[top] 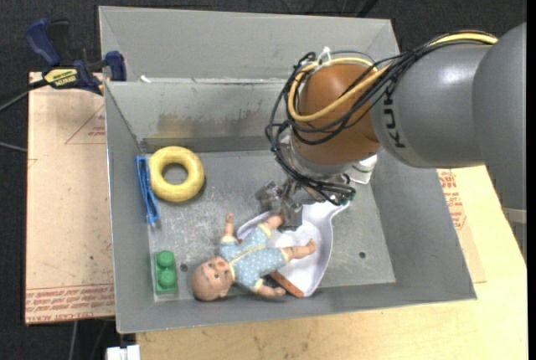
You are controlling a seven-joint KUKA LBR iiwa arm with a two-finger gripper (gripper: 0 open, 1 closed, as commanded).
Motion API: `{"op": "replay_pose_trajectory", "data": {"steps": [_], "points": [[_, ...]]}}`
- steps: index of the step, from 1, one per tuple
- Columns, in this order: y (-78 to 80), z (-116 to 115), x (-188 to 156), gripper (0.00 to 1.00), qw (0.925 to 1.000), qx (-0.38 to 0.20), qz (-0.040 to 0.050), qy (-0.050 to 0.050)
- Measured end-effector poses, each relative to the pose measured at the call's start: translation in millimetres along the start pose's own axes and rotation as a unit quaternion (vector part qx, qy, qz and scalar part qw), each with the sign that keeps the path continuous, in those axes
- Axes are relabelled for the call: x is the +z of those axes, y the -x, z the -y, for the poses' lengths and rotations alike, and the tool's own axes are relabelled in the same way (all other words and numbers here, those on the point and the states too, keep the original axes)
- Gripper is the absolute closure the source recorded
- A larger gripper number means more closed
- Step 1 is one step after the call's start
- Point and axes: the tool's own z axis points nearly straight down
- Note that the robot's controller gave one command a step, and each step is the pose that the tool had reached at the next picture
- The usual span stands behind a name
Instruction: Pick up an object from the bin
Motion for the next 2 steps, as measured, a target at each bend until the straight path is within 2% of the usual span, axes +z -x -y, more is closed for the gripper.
{"op": "replay_pose_trajectory", "data": {"steps": [1,2], "points": [[-2.5,-2,-15,1.0,1.0,0.0,-0.0041,0.002],[-0.2,0,-30,1.0,1.0,0.0,-0.0005,0.0]]}}
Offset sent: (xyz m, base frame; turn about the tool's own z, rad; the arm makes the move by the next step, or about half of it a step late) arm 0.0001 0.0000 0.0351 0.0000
